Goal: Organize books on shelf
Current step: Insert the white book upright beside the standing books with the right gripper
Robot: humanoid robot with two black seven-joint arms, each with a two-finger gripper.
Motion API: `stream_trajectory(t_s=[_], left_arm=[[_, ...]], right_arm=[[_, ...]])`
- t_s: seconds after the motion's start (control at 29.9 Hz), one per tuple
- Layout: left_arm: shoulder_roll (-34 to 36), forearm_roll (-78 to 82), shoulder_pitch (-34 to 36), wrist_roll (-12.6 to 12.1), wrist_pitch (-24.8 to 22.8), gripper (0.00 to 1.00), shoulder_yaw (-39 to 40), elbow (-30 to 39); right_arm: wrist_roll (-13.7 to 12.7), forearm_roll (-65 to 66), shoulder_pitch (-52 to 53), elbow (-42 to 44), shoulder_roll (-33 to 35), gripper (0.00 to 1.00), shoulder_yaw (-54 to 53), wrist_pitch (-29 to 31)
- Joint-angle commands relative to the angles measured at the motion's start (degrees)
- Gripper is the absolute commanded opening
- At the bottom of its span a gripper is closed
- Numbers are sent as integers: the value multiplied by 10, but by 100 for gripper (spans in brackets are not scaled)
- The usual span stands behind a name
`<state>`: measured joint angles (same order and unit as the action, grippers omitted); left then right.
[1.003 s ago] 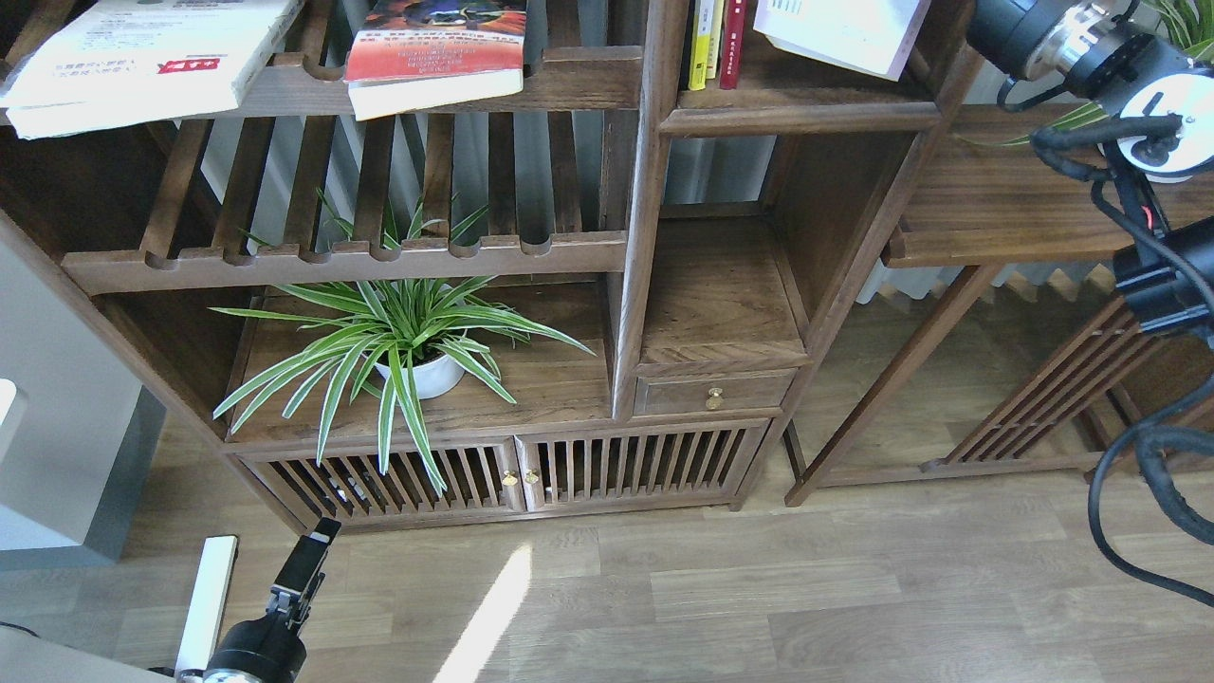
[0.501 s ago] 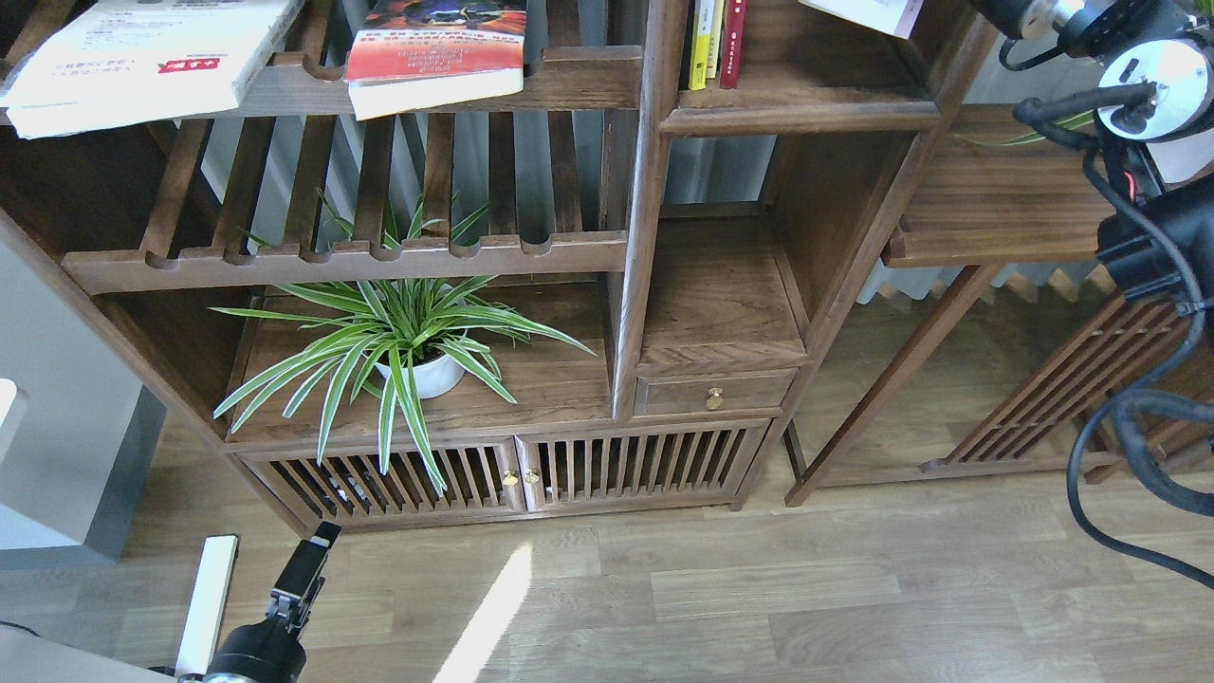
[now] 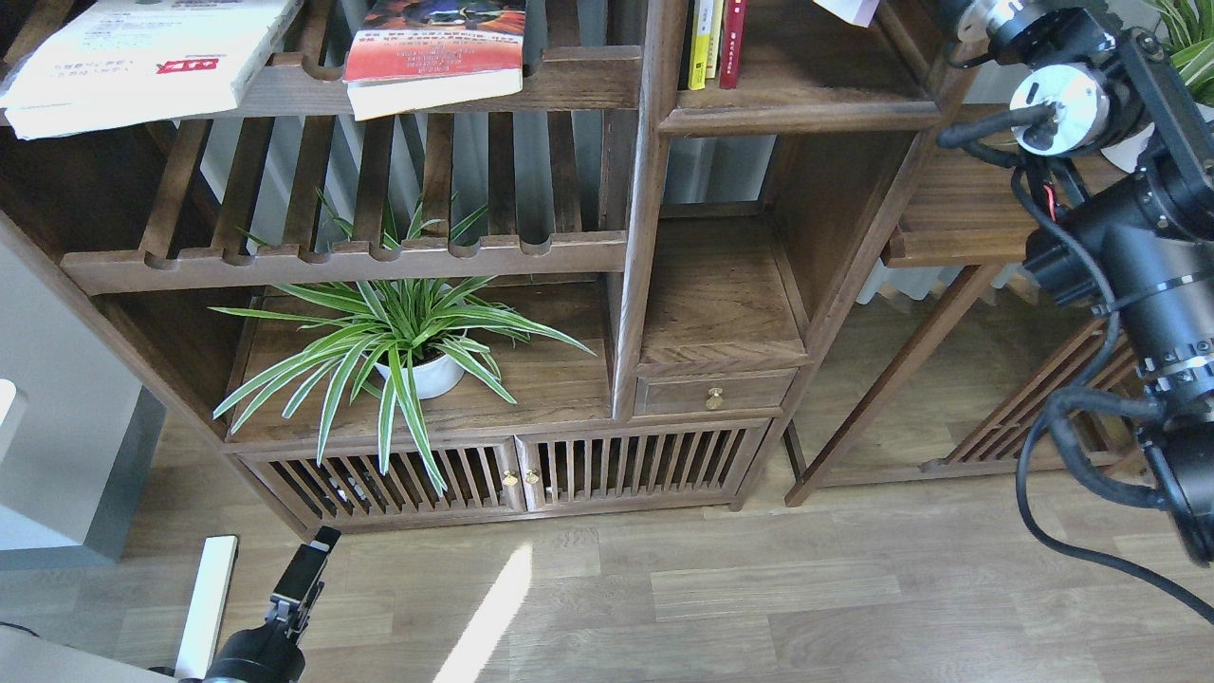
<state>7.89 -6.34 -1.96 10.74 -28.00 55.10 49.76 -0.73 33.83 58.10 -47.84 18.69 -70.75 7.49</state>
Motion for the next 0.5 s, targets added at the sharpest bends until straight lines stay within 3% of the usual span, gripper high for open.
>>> stream_trajectory(t_s=[0.0, 0.2, 0.47], left_arm=[[0, 0, -1, 0, 0, 99, 0, 1], [-2, 0, -1, -1, 0, 99, 0, 1], [-2, 0, -1, -1, 0, 99, 0, 2]], right_arm=[[31, 9, 10, 27, -2, 0, 1, 0], [74, 19, 25, 71, -15, 0, 8, 0], [80, 19, 32, 108, -45, 0, 24, 0]])
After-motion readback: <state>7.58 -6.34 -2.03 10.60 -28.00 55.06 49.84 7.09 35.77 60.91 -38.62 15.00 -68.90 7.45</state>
